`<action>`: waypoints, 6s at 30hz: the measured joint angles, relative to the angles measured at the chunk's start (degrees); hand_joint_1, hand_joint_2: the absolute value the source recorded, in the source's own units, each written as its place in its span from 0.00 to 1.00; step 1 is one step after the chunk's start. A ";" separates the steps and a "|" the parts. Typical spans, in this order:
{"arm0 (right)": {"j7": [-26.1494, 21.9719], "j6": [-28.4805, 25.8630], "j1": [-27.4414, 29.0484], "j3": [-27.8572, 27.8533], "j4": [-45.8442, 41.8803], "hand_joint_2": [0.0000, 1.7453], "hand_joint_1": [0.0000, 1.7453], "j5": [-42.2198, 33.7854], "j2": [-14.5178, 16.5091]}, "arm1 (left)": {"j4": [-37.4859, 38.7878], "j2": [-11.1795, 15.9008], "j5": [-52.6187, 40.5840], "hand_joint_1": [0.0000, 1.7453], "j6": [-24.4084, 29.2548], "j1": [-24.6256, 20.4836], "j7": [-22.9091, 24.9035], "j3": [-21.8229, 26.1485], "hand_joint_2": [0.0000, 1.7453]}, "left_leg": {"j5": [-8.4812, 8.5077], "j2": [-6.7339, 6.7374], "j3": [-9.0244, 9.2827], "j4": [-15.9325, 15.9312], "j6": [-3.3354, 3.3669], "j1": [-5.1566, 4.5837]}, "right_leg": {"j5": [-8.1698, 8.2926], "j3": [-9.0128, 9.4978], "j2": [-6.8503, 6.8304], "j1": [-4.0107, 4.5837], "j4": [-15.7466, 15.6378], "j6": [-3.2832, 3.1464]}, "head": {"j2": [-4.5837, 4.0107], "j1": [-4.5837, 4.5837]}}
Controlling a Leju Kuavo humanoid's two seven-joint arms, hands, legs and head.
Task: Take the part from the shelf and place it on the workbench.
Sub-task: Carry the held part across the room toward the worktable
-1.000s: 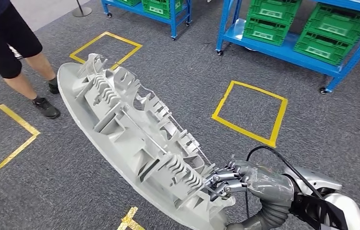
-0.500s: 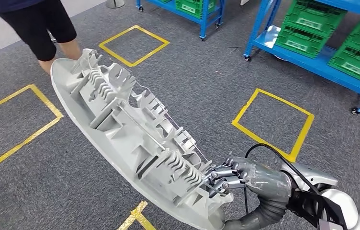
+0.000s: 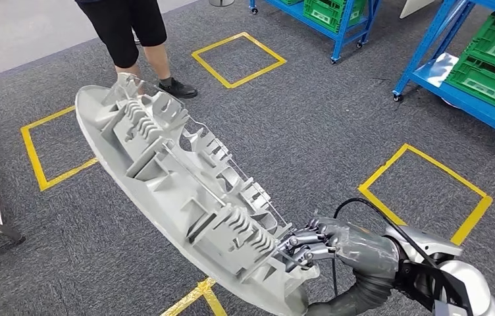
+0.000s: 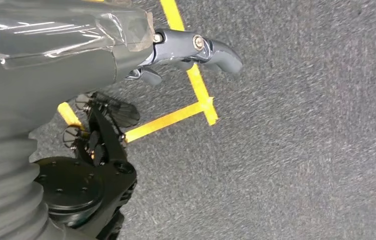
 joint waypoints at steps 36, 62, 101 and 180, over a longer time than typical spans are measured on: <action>-1.06 -0.25 -1.04 2.70 2.03 1.00 0.99 0.51 -0.03 | -3.75 -0.02 -12.77 0.00 10.97 2.93 16.90 -4.04 1.00 | -7.61 6.64 -8.01 16.80 -0.87 0.31 | 0.39 0.05 -3.42 0.91 -0.44 -1.59 | 0.00 -0.08; -0.68 -1.01 1.95 1.06 0.42 1.00 0.99 1.89 -0.02 | -5.81 -0.06 -11.60 0.00 8.07 4.06 13.86 -5.61 1.00 | -1.59 1.79 0.93 0.94 -0.18 0.06 | 1.79 -0.60 -0.30 0.39 -0.87 -0.35 | 0.00 0.15; -2.19 -1.45 4.83 -0.61 -0.24 1.00 0.99 3.23 1.01 | -3.90 0.05 -14.06 0.00 4.63 1.01 8.85 -1.24 1.00 | -1.83 9.30 -1.85 5.10 -0.29 0.14 | -0.13 0.81 -6.16 1.38 -0.67 -1.25 | 0.00 -0.01; -0.78 0.98 4.21 -1.56 2.13 1.00 0.99 -2.46 1.72 | -4.89 -0.06 8.59 0.00 10.22 4.17 12.48 -8.13 1.00 | -0.39 4.13 1.35 0.00 0.49 0.21 | 0.46 -1.21 -1.03 -0.19 0.88 2.10 | 0.00 0.52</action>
